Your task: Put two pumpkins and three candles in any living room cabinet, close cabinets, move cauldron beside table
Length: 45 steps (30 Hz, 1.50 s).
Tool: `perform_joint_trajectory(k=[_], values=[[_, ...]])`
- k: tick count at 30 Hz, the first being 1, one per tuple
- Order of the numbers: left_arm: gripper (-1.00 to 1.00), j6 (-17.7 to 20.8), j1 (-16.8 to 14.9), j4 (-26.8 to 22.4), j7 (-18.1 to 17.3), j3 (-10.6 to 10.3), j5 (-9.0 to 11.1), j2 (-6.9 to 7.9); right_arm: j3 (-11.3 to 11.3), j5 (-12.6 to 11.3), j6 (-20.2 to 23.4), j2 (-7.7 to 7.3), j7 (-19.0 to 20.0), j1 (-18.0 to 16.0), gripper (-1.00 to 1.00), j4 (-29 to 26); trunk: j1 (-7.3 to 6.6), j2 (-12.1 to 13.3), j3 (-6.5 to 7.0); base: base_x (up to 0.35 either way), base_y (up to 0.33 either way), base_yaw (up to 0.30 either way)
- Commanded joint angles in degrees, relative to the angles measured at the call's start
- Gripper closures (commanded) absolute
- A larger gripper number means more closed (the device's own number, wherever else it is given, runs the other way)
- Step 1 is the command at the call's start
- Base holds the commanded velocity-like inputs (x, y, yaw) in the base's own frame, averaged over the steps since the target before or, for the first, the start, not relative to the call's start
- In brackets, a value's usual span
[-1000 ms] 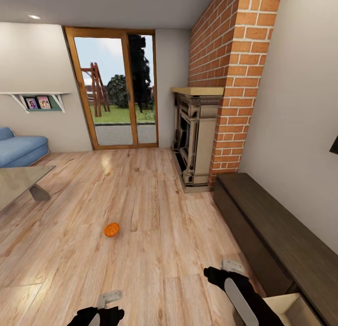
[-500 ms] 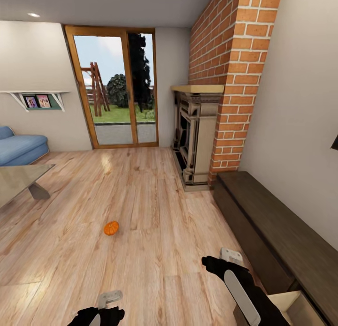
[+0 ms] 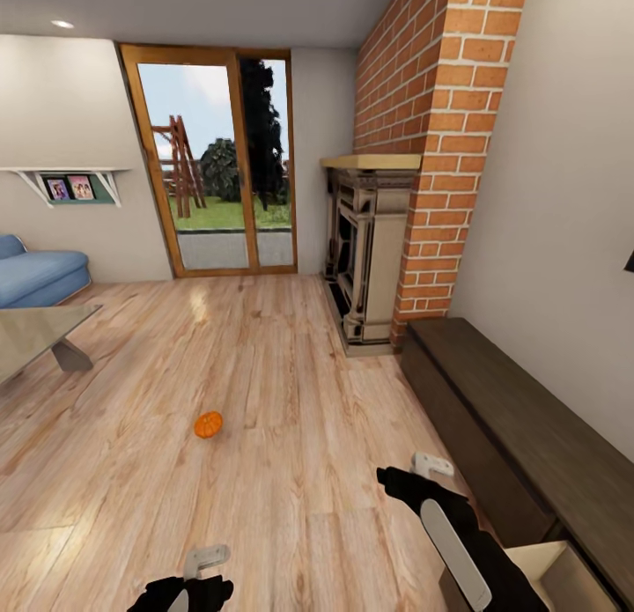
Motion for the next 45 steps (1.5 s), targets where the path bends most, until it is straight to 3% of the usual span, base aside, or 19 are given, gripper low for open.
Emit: perform_joint_trajectory(k=[1, 12, 19, 29, 45], values=[[-1.00, -0.1, 0.0, -0.1, 0.6, -0.5, 0.6, 0.08, 0.1, -0.6, 0.1, -0.08, -0.6, -0.1, -1.00, -0.4, 0.22, -0.4, -0.24, 0.000, 0.000, 0.000], [-1.00, -2.1, 0.0, -0.1, 1.1, -0.6, 0.6, 0.08, 0.3, -0.7, 0.6, 0.06, -0.7, -0.1, -1.00, -9.3, 2.64, -4.9, -2.22, 0.000, 0.000, 0.000], [-1.00, -2.1, 0.0, -0.1, 4.7, -0.7, 0.5, -0.07, 0.4, -0.7, 3.7, 0.17, -1.1, -0.1, -1.00, -10.9, 4.18, -7.7, -3.48, 0.000, 0.000, 0.000], [-1.00, -2.3, 0.0, 0.0, 5.8, -0.7, 0.5, -1.15, 0.5, -1.5, 6.9, 0.25, -8.9, -0.1, -1.00, -11.1, 6.37, -11.7, -5.27, 0.000, 0.000, 0.000], [-1.00, -3.6, 0.0, 0.0, 5.8, -0.7, 0.4, -1.33, 1.6, -1.7, 9.3, 2.64, -9.5, -0.1, -1.00, -12.3, 9.89, -18.1, -8.14, 0.000, 0.000, 0.000]])
